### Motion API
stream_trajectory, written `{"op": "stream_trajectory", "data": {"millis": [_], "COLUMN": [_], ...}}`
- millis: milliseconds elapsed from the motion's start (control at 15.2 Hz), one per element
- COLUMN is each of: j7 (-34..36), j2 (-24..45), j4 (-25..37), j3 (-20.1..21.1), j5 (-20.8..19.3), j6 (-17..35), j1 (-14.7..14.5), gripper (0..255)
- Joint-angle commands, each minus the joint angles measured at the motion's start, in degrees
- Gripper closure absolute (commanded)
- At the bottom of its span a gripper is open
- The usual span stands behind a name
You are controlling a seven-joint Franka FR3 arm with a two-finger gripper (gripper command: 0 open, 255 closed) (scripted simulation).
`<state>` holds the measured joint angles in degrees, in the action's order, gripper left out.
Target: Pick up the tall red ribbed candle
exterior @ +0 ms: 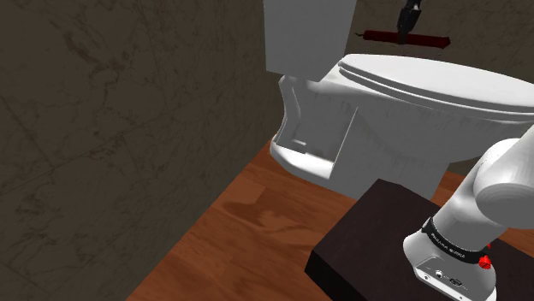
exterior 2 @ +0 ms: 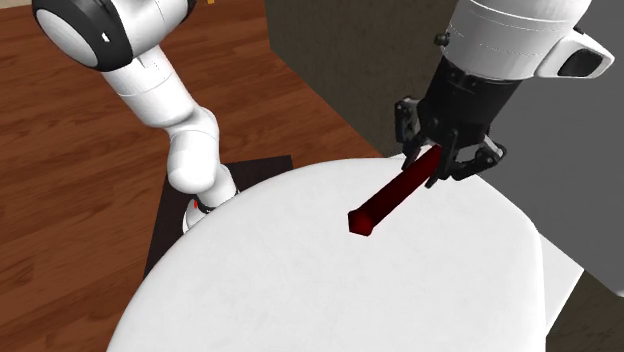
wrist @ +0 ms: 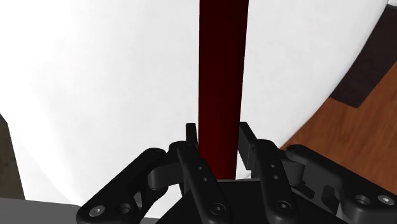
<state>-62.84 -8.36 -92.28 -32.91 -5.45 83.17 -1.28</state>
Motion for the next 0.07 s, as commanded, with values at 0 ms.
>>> {"op": "stream_trajectory", "data": {"millis": [0], "j7": [-0.1], "j2": [0.3], "j4": [0.8], "j3": [0.0], "j5": [0.2], "j6": [-0.5], "j1": [0.0], "gripper": [255]}}
